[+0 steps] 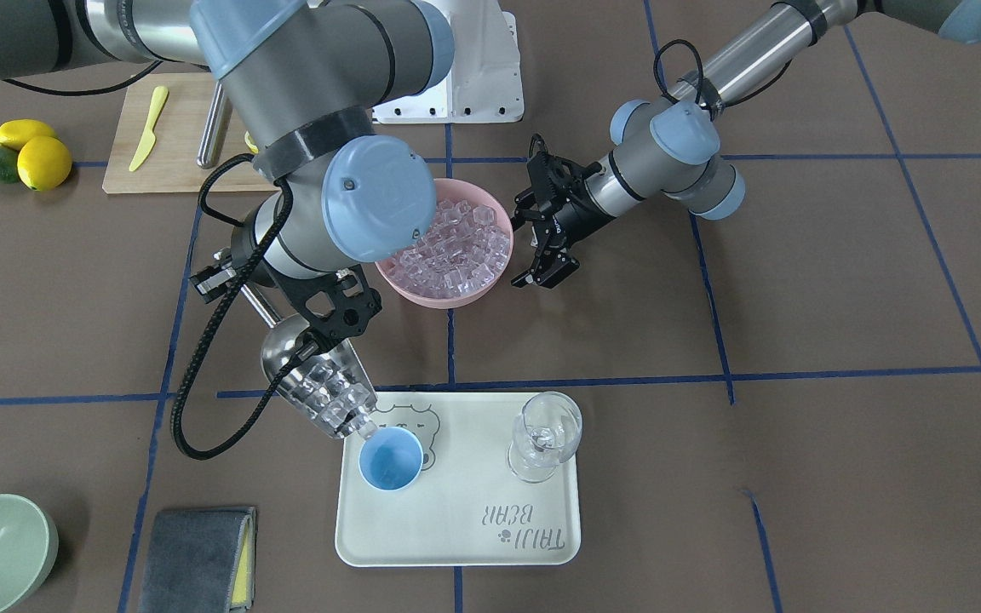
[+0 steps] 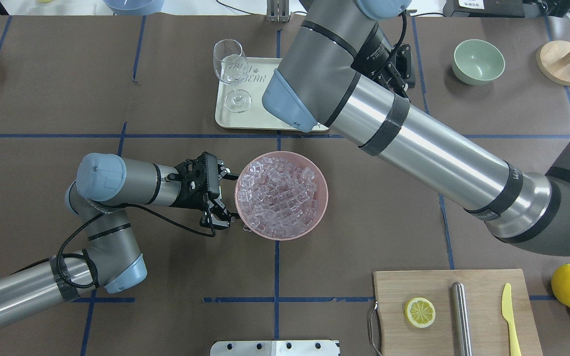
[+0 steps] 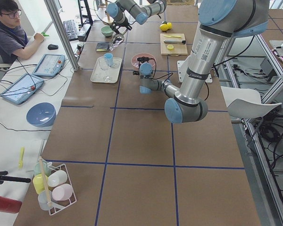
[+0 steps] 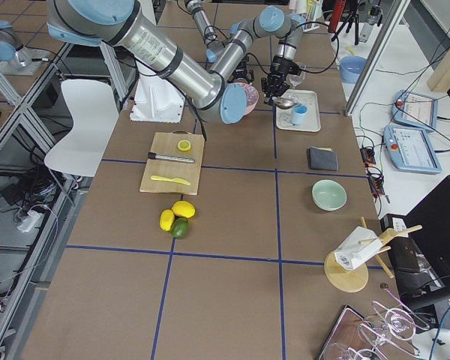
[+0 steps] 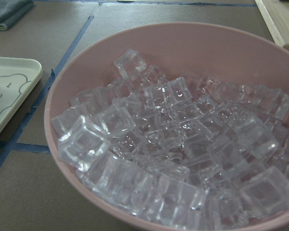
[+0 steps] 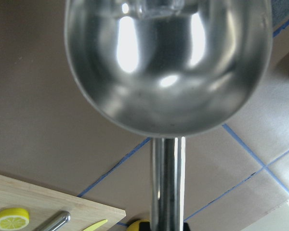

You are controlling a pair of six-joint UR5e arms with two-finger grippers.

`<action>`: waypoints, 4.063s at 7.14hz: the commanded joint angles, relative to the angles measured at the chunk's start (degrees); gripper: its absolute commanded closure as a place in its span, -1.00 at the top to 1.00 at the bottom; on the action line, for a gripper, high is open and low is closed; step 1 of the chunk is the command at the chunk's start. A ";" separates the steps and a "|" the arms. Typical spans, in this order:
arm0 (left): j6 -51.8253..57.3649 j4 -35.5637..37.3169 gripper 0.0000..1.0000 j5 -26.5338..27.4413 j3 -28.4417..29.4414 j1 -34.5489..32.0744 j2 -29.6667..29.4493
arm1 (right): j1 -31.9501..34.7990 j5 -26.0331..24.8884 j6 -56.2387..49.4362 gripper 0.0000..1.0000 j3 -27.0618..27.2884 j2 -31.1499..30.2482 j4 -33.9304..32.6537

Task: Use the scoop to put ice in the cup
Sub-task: 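Tilt the scoop over the blue cup with the right gripper to pour ice, then return the scoop with the right gripper and lower it onto the table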

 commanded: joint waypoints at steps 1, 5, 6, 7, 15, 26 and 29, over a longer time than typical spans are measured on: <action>0.00 0.00 1.00 0.00 0.00 0.00 0.01 | 1.13 -0.29 -4.32 -1.00 -4.43 2.65 -0.33; 0.00 -0.09 1.00 -0.09 0.00 0.00 0.01 | 2.10 -0.29 -7.40 -1.00 -4.61 2.92 -1.12; 0.00 -0.26 1.00 -0.09 0.00 0.00 0.01 | 2.18 -0.29 -7.49 -1.00 -4.61 2.92 -1.12; 0.00 -0.35 1.00 -0.09 0.00 0.00 0.01 | 2.18 -0.20 -7.67 -1.00 -4.61 2.92 -1.12; 0.00 -0.53 1.00 0.00 0.00 -0.09 0.01 | 5.61 7.70 -6.45 -1.00 5.09 -2.58 -6.36; 0.00 -0.79 1.00 -0.09 0.00 -0.18 0.01 | 7.55 25.37 35.95 -1.00 48.04 -50.92 17.17; 0.09 -0.79 1.00 0.00 0.00 -0.18 0.10 | 3.62 25.64 44.84 -1.00 47.42 -60.69 32.68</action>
